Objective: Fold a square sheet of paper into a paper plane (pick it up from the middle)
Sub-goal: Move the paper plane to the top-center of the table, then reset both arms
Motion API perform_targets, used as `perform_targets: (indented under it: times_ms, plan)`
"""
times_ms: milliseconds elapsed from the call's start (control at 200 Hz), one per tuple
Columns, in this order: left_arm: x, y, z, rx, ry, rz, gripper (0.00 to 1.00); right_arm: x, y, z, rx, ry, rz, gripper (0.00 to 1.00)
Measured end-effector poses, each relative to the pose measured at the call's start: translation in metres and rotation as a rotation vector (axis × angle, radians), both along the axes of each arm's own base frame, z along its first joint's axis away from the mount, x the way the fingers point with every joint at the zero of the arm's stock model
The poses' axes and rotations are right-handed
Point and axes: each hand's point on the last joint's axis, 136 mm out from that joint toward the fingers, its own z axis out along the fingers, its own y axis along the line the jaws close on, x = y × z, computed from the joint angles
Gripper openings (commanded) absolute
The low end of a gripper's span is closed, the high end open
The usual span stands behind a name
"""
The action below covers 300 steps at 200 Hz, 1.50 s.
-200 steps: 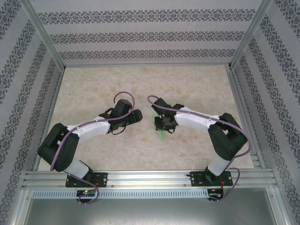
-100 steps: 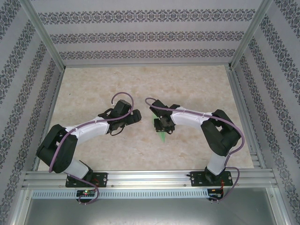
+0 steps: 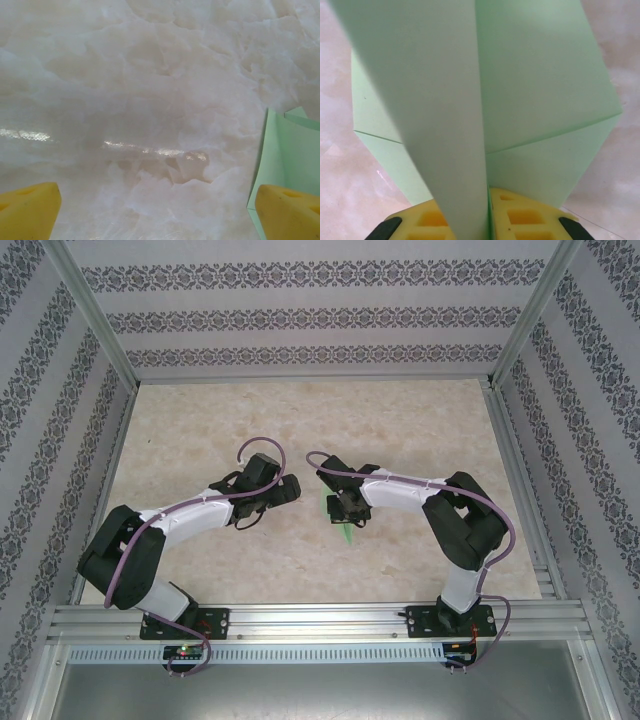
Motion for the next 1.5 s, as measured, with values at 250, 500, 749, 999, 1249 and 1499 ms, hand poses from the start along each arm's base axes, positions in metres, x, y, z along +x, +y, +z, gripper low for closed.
perform_targets:
  times_ms: [250, 500, 749, 999, 1249, 1499]
  plan:
    - [-0.004, 0.009, -0.003, 0.050, 0.024, 0.011, 1.00, 0.015, 0.005, 0.018, -0.011, -0.068, 0.004, 0.08]
    - [-0.005, 0.018, 0.006, 0.083, 0.012, 0.019, 1.00, 0.107, 0.014, 0.077, 0.085, -0.242, -0.056, 0.07]
    - [-0.006, 0.022, 0.006, 0.098, 0.020, 0.015, 1.00, 0.179, -0.007, 0.057, 0.056, -0.266, -0.099, 0.07]
    - [-0.004, 0.019, 0.004, 0.101, 0.031, -0.001, 1.00, 0.200, -0.011, 0.029, 0.042, -0.230, -0.087, 0.10]
    - [-0.003, 0.018, 0.000, 0.111, 0.043, -0.003, 1.00, 0.197, -0.015, 0.009, 0.030, -0.181, -0.085, 0.19]
    - [-0.002, 0.017, 0.003, 0.111, 0.043, -0.003, 1.00, 0.200, -0.015, 0.006, 0.031, -0.170, -0.088, 0.21]
